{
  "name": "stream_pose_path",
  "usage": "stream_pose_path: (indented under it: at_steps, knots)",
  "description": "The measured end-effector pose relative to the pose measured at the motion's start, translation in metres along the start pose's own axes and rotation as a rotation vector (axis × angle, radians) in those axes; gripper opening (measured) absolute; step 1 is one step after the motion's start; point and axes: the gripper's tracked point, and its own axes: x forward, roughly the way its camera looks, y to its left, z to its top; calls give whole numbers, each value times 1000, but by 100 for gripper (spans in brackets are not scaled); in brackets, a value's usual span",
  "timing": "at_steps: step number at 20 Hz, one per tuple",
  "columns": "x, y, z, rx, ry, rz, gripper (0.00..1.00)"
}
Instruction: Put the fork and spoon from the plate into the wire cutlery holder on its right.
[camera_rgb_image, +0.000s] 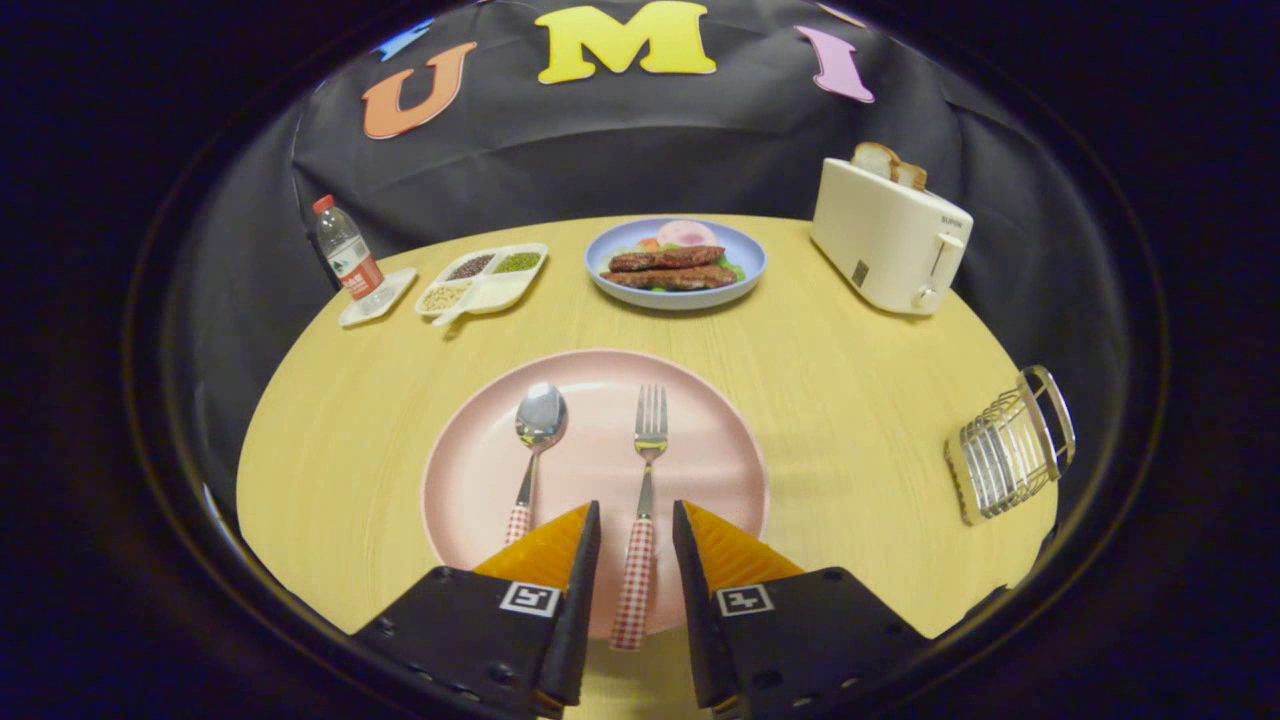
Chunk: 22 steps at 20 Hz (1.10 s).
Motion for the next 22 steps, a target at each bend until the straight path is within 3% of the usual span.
stream_pose_path:
  at_steps: [3,5,11,18,22]
  knots:
    - [9,0,-2,14,26,-10,31]
    - [11,2,-5,10,41,-6,31]
    - [10,-3,-5,-22,60,-27,2]
    - [-41,-9,13,-47,16,-20,2]
    - [-93,-16,27,-55,-17,37,2]
